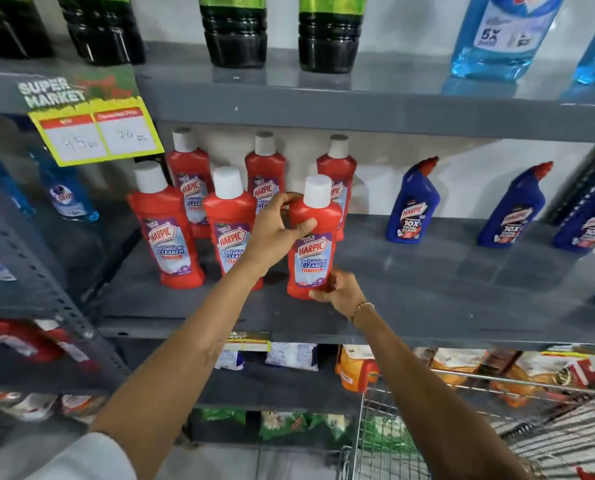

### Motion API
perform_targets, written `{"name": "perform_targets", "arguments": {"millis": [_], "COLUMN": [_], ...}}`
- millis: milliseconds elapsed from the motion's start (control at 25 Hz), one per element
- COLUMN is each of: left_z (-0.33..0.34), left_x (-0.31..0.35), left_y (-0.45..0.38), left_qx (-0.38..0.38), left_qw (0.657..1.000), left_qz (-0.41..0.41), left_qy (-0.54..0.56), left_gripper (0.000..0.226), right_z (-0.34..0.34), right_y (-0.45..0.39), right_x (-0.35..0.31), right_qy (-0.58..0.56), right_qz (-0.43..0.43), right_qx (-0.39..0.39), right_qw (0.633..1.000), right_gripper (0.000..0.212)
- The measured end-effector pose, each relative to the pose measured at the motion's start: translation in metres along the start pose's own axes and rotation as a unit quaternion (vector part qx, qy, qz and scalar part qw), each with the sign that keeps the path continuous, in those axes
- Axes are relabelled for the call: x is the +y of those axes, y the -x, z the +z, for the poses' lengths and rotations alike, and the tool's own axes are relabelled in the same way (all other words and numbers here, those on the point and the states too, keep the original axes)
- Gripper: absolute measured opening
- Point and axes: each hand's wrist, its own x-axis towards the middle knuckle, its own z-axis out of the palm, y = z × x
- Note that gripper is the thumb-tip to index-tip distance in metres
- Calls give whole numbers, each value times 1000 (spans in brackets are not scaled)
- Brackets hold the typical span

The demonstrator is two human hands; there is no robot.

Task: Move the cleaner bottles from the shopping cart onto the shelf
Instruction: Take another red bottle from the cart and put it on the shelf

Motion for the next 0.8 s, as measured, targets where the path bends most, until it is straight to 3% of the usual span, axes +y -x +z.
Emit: {"name": "perform_targets", "arguments": {"millis": [240,360,440,480,560,680,760,800], "left_z": [7,18,39,53,99,175,221,242], "left_x": [-2,-2,-4,-6,-15,-44,-70,-83], "left_y": [10,32,60,77,114,159,182,193], "left_qx": [17,141,237,245,170,-23,-89,-104], "left_qw": [1000,989,964,959,976,999,976,932], "left_qz": [5,45,117,141,136,30,-189,-333], "left_qy": [-13,1,0,-4,4,7,62,103], "left_gripper": [55,45,19,8,5,9,9,13], "right_z": [-1,-7,-17,-23,-41,-78,-107,-122], "right_y": [8,25,51,70,113,171,201,216], "right_x": [-10,-18,-14,-8,19,80,127,150], "right_qy": [71,98,61,47,55,99,64,6], "right_qz": [13,-19,-41,-56,-60,13,118,177], "right_qx": [-5,73,183,220,258,277,289,291], "right_qw": [997,992,980,973,963,956,948,940], "right_gripper": [57,61,37,23,9,4,12,15]}}
